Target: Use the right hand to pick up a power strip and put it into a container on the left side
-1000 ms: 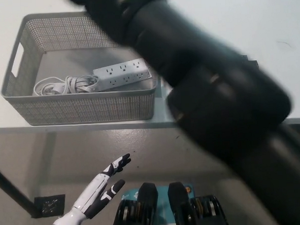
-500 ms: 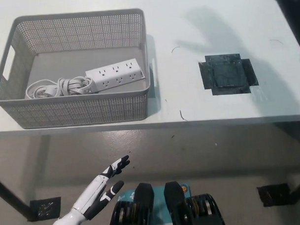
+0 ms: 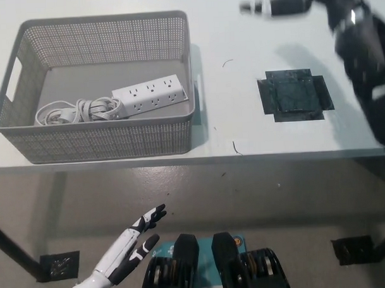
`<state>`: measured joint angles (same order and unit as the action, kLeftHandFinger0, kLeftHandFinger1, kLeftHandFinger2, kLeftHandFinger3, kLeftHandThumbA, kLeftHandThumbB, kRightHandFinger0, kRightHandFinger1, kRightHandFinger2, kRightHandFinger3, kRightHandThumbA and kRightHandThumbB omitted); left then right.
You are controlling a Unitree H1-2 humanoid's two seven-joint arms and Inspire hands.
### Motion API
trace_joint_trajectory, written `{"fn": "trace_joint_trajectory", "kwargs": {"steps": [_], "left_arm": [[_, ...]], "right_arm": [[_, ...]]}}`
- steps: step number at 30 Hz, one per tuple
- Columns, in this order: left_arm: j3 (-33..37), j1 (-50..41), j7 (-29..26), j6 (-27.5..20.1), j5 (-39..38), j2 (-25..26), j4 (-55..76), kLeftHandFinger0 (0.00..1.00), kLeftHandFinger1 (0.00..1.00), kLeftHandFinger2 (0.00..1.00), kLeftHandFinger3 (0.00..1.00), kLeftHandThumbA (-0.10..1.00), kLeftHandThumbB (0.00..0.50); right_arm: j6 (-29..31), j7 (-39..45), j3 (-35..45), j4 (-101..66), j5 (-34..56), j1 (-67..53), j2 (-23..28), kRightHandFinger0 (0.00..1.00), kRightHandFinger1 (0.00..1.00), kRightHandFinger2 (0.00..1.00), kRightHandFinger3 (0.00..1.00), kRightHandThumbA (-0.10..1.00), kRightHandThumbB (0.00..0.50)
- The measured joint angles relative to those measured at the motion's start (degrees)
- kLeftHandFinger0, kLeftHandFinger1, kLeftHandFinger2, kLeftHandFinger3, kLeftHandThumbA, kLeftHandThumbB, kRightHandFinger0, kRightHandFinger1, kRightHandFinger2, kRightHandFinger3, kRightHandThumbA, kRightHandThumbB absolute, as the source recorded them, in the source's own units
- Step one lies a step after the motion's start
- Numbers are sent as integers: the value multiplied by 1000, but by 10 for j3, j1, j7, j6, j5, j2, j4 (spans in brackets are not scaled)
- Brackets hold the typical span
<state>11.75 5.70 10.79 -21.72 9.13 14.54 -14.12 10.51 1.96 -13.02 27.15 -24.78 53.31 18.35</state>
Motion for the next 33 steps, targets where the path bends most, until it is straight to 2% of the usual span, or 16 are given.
{"fn": "trace_joint_trajectory", "kwargs": {"steps": [1, 6, 7, 9, 10, 11, 13, 14, 15, 16, 17, 19, 22, 25, 27, 33], "left_arm": [[0, 0, 0, 0, 0, 0, -1, 1000, 1000, 1000, 1000, 1000, 237], [0, -1, 0, 1, 0, -1, -4, 1000, 1000, 1000, 1000, 1000, 243], [0, -1, 0, 2, 0, -1, -5, 1000, 1000, 1000, 1000, 1000, 247], [0, -1, 0, 2, 0, -1, -7, 1000, 1000, 1000, 1000, 1000, 244], [0, -1, 0, 2, 0, -1, -8, 1000, 1000, 1000, 1000, 1000, 236], [0, -1, 0, 2, 0, -1, -9, 1000, 1000, 1000, 1000, 1000, 235], [0, -1, 0, 2, 0, -1, -10, 1000, 1000, 1000, 1000, 1000, 228], [0, -1, 0, 2, 0, -1, -12, 1000, 1000, 1000, 1000, 1000, 227], [0, -1, 0, 2, 0, -1, -14, 1000, 1000, 1000, 1000, 1000, 226], [0, -1, 0, 2, 0, -1, -15, 1000, 1000, 1000, 1000, 1000, 228], [0, -1, 0, 2, 0, -1, -15, 1000, 1000, 1000, 1000, 1000, 228], [0, -1, 0, 2, 0, -1, -16, 1000, 1000, 1000, 1000, 1000, 249], [-2, -1, 0, 2, 0, -1, -16, 1000, 1000, 1000, 1000, 1000, 260], [-5, -1, 0, 2, 0, -1, -16, 1000, 1000, 1000, 1000, 1000, 252], [-7, 0, 0, 2, 0, -1, -16, 1000, 1000, 1000, 1000, 1000, 270], [-21, 3, -2, -1, 0, -5, -15, 1000, 1000, 1000, 1000, 1000, 256]], "right_arm": [[-2, 0, 0, -23, 1, -30, -2, 1000, 1000, 1000, 1000, 1000, 433], [-8, 0, -6, -89, 3, -130, -11, 1000, 1000, 1000, 1000, 1000, 449], [-10, 0, -9, -123, 3, -180, -17, 1000, 1000, 1000, 1000, 1000, 404], [-12, 0, -13, -158, 3, -232, -25, 1000, 1000, 1000, 1000, 1000, 391], [-12, 0, -15, -173, 3, -252, -27, 1000, 1000, 1000, 1000, 1000, 364], [-11, 0, -17, -190, 3, -279, -30, 1000, 1000, 1000, 1000, 1000, 311], [-11, 0, -20, -224, 4, -319, -34, 1000, 1000, 1000, 1000, 1000, 377], [-11, 0, -23, -245, 4, -349, -37, 1000, 1000, 1000, 1000, 1000, 377], [-9, 0, -27, -268, 4, -375, -40, 1000, 1000, 1000, 1000, 1000, 336], [-8, -1, -29, -286, 4, -392, -41, 1000, 1000, 1000, 1000, 1000, 242], [-6, -2, -32, -307, 4, -415, -42, 1000, 1000, 1000, 1000, 1000, 238], [-3, -7, -36, -338, 2, -446, -44, 1000, 1000, 1000, 1000, 1000, 117], [11, -33, -53, -395, -6, -504, -46, 1000, 1000, 1000, 1000, 1000, 233], [30, -63, -66, -414, -13, -546, -49, 1000, 1000, 1000, 1000, 1000, 217], [41, -82, -69, -408, -14, -557, -51, 1000, 1000, 1000, 1000, 1000, 236], [79, -138, -63, -298, 0, -538, -63, 1000, 1000, 1000, 1000, 1000, 178]]}}
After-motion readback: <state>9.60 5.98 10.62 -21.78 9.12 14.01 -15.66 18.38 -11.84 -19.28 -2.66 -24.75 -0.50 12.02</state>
